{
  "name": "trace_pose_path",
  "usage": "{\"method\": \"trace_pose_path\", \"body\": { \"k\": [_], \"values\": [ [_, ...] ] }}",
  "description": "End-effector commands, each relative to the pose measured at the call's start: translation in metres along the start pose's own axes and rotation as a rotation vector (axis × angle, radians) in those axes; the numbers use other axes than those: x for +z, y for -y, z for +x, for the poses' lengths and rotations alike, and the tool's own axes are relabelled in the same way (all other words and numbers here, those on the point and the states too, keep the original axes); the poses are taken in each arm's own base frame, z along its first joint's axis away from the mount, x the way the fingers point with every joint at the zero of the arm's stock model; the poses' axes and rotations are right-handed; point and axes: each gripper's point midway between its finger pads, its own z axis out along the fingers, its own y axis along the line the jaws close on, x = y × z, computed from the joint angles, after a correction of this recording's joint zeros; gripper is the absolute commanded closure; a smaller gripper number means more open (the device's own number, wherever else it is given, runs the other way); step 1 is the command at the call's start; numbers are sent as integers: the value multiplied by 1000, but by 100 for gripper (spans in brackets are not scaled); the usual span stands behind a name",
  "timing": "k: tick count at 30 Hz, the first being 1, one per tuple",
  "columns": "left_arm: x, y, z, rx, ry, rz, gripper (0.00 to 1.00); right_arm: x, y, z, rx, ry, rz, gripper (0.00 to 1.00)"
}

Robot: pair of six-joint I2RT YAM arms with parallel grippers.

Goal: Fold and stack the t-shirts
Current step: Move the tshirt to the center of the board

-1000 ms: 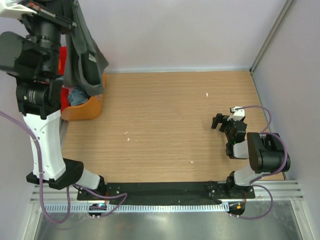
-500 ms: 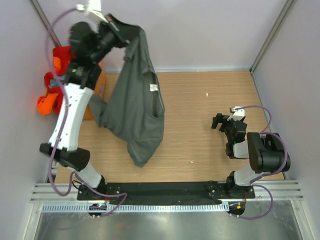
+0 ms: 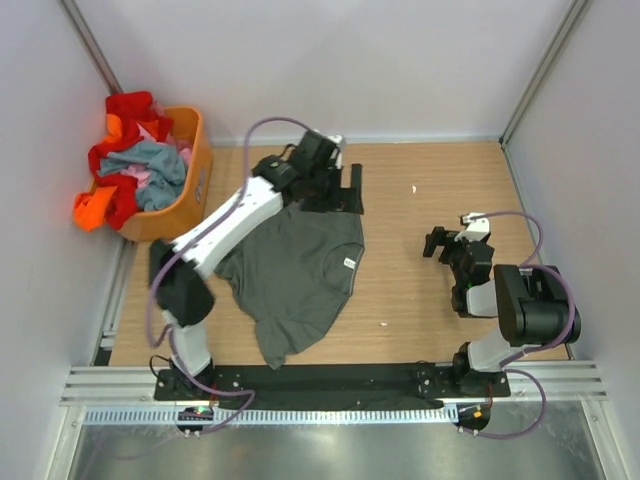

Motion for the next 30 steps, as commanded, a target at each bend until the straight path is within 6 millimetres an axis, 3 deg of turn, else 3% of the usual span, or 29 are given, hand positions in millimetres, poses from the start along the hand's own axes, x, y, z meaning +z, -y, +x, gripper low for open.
{"method": "trace_pose_path", "body": {
  "k": [1,2,4,5,8,9,10,12,16,20,22,23,24,25,26,27,28,29,30],
  "values": [
    [-128,-6,-49,29,376,-16,0,6,2,-31,-24,105,8,0],
    [-148,-21,-35,24,411,-62,0,6,2,-31,-22,107,9,0],
    [-162,-39,-19,20,439,-112,0,6,1,-32,-22,110,7,0],
    [-184,-42,-12,28,479,-112,0,6,2,-32,-24,108,9,0],
    [-183,-73,26,57,453,-181,0,6,1,-31,-24,107,8,0],
    [-203,-76,32,61,499,-171,0,6,2,-31,-24,105,9,0],
    [-197,-91,48,81,480,-210,0,6,2,-32,-24,108,9,0],
    [-220,-99,58,93,553,-216,0,6,2,-31,-24,107,9,0],
    [-230,-136,78,79,631,-329,0,6,2,-31,-24,107,9,0],
    [-235,-154,90,109,615,-412,0,5,1,-33,-26,117,21,0],
    [-229,-158,97,117,604,-414,0,-5,-8,-58,-66,177,28,0],
    [-226,-157,98,124,597,-400,0,-9,-12,-39,-90,56,37,0],
    [-225,-156,99,124,595,-393,0,-11,-23,-106,-58,170,41,0],
    [-225,-156,99,119,595,-390,0,-13,-28,-122,-20,141,34,0],
    [-225,-155,99,115,597,-387,0,-20,-31,-110,13,2,36,0],
    [-224,-155,98,113,600,-387,0,-24,-49,-130,45,-12,-51,0],
    [-223,-155,98,112,602,-384,0,-29,-68,-181,57,52,-130,0],
    [-223,-154,98,114,605,-380,0,-31,-71,-182,91,16,-133,0],
    [-223,-154,97,121,604,-378,0,-29,-58,-207,190,61,-28,0]
  ]
}}
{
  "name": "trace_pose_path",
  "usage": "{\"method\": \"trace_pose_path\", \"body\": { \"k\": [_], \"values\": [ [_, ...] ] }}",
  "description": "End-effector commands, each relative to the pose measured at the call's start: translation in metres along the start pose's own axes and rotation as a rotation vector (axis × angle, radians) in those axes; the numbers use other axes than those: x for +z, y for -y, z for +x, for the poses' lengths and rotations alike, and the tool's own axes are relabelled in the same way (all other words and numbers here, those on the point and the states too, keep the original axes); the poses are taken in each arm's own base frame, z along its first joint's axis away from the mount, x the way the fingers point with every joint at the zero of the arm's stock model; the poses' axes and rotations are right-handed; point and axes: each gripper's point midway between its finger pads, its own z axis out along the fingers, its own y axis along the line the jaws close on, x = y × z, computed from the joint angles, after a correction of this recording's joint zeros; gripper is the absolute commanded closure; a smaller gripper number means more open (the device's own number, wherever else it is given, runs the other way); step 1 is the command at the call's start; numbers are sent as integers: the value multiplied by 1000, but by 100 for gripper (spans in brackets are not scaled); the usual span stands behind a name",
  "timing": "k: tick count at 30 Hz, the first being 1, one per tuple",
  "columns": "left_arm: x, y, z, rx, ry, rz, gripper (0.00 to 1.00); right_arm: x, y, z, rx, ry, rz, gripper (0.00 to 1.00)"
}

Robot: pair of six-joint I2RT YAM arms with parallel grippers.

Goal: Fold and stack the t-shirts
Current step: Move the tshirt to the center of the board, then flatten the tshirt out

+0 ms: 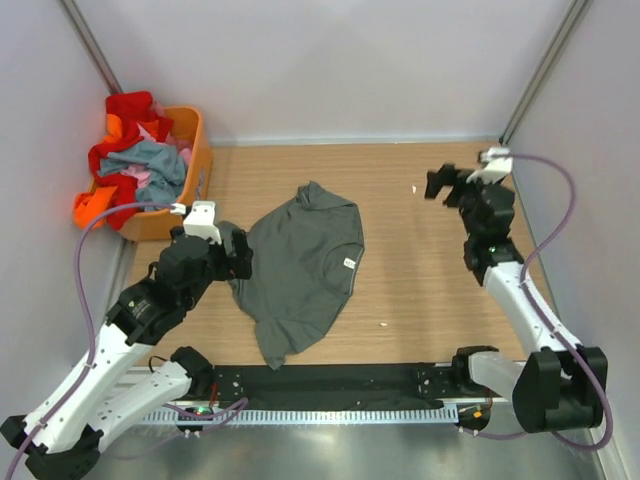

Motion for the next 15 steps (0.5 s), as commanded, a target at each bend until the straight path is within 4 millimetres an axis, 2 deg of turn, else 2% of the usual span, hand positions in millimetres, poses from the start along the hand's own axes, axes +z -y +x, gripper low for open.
{"method": "trace_pose_path", "body": {
  "k": [1,2,3,4,5,6,7,8,11,15],
  "values": [
    [2,0,-11,6,50,-2,0,-7,7,-17,340,-124,178,0],
    [3,0,-11,9,53,-3,0,-12,13,4,363,-234,230,0],
    [4,0,-11,13,51,-5,0,-3,3,-8,338,-261,169,16],
    [5,-2,-10,15,50,-22,0,9,-19,20,341,-400,82,23],
    [5,-5,-9,17,49,-36,0,5,-26,42,337,-525,92,26],
    [5,-8,-8,18,43,-53,0,11,-37,37,324,-539,65,25],
    [5,-14,-8,6,49,-83,0,12,-53,45,299,-572,24,22],
    [5,-15,-8,9,51,-89,0,12,-71,61,275,-626,-15,13],
    [4,-20,-10,3,74,-109,0,13,-107,74,297,-662,-112,11],
    [6,-21,-9,17,73,-124,0,21,-128,101,337,-697,-167,11]
  ]
}}
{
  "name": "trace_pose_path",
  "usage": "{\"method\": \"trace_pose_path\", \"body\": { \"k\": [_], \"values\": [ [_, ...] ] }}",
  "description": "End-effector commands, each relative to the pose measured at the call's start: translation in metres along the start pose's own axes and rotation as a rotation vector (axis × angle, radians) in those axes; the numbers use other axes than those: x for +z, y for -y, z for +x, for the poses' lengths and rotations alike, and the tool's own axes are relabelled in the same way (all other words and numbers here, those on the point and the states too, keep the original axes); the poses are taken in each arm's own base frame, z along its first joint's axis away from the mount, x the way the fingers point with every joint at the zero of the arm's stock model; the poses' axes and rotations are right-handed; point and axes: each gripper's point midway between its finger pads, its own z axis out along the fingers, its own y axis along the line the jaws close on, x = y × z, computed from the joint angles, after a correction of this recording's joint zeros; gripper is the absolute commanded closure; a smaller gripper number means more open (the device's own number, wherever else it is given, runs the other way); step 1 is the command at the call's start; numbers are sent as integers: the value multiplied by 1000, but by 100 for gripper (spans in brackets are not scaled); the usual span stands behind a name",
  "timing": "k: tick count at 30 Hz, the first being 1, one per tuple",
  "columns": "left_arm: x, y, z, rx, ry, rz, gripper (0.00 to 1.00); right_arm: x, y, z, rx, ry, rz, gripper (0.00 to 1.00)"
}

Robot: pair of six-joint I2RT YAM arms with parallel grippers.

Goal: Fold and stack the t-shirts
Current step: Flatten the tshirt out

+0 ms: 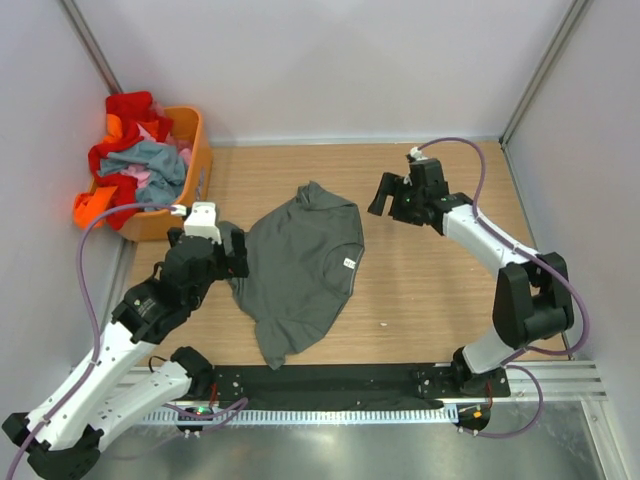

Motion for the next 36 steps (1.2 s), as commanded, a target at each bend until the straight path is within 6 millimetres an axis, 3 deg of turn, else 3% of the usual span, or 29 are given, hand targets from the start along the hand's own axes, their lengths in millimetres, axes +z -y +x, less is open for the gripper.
{"method": "trace_pose_path", "body": {
  "k": [1,5,10,18,20,22,25,27,28,29,31,32,33,34,36],
  "values": [
    [3,-3,-12,-4,45,-33,0,1,-25,-4,36,-7,-86,12],
    [5,-2,-10,11,21,-34,0,32,-20,10,55,-75,-67,14],
    [2,-6,-11,4,32,-49,0,64,-17,43,75,-160,-48,16],
    [0,-8,-13,-12,50,-53,0,90,-17,75,92,-234,-47,28],
    [1,-9,-13,-8,46,-57,0,93,-20,82,92,-255,-58,40],
    [2,-8,-11,-4,39,-60,0,94,-18,89,97,-274,-57,59],
    [3,-8,-11,0,34,-61,0,95,-15,103,103,-303,-61,69],
    [4,-8,-10,2,31,-62,0,93,-12,114,104,-326,-65,77],
    [5,-7,-9,3,26,-63,0,92,-11,117,102,-336,-66,91],
    [5,-8,-10,3,28,-64,0,91,-9,120,94,-347,-62,98],
    [5,-6,-9,6,19,-56,0,77,5,121,36,-364,10,99],
    [5,-6,-8,10,11,-57,0,68,16,113,1,-349,73,99],
    [5,-4,-7,6,5,-49,0,59,56,82,-67,-227,318,99],
    [4,-4,-6,5,-7,-53,0,24,75,67,-110,-202,456,99],
    [3,-4,-4,-19,-21,-57,0,-18,107,36,-139,-84,675,99]
  ]
}}
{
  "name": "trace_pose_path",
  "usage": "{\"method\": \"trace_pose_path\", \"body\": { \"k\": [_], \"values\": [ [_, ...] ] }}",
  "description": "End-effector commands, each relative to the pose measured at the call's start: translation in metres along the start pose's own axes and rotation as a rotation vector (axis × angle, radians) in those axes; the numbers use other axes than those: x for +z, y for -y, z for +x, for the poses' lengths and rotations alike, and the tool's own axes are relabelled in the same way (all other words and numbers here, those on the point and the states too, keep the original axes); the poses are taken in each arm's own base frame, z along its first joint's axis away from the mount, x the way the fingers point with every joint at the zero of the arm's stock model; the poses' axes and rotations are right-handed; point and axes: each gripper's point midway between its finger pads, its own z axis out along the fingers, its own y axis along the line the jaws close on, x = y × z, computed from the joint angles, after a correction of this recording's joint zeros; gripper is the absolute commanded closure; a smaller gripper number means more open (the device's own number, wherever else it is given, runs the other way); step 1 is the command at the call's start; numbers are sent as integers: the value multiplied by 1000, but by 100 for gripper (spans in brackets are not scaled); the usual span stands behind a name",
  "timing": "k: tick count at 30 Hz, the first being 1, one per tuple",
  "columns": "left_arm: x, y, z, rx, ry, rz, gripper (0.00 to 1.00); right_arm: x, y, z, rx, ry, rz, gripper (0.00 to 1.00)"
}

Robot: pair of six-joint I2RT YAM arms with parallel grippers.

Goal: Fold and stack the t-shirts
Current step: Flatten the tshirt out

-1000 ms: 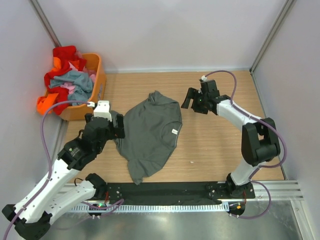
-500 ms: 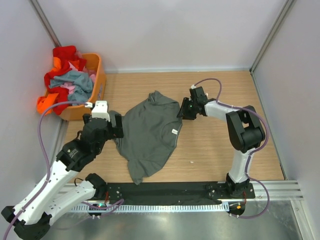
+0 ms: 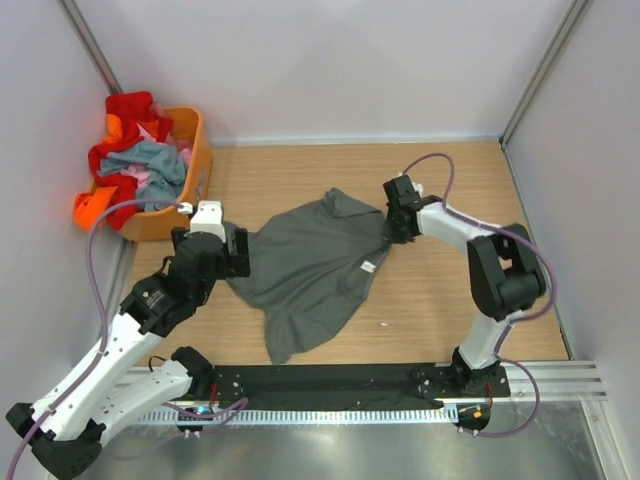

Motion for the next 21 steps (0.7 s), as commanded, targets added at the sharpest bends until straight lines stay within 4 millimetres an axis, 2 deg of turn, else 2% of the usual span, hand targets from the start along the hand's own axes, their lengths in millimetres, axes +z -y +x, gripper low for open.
{"method": "trace_pose_path", "body": {
  "k": [1,3,4,5,6,7,10,13,14,16,18,19,21],
  "values": [
    [-7,0,-14,-55,12,-7,0,-114,119,-50,6,260,583,99],
    [-9,-2,-11,-73,-4,-23,1,-140,146,-49,75,302,649,95],
    [-8,-3,-11,-105,-4,-33,1,-146,150,-51,102,326,638,50],
    [-8,-2,-10,-116,-7,-31,1,-155,157,-51,122,348,639,30],
    [-6,1,-6,-118,-21,-28,1,-156,157,-51,124,353,641,21],
    [-3,4,-5,-133,-28,-23,1,-156,157,-49,120,338,645,18],
    [7,9,4,-136,-73,-39,1,-152,141,-45,118,290,593,18],
    [18,20,15,-158,-128,-36,1,-148,92,-32,91,270,406,18],
    [21,25,18,-178,-139,-27,1,-141,72,-17,76,226,315,18],
    [29,31,24,-198,-153,-19,1,-144,29,-1,64,222,141,18],
    [41,38,36,-221,-178,-32,0,-139,1,27,64,158,18,17],
    [48,37,43,-218,-199,-61,0,-143,-16,42,27,145,-28,17],
    [57,30,50,-248,-210,-118,0,-145,-38,63,-28,126,-84,17]
  ]
}}
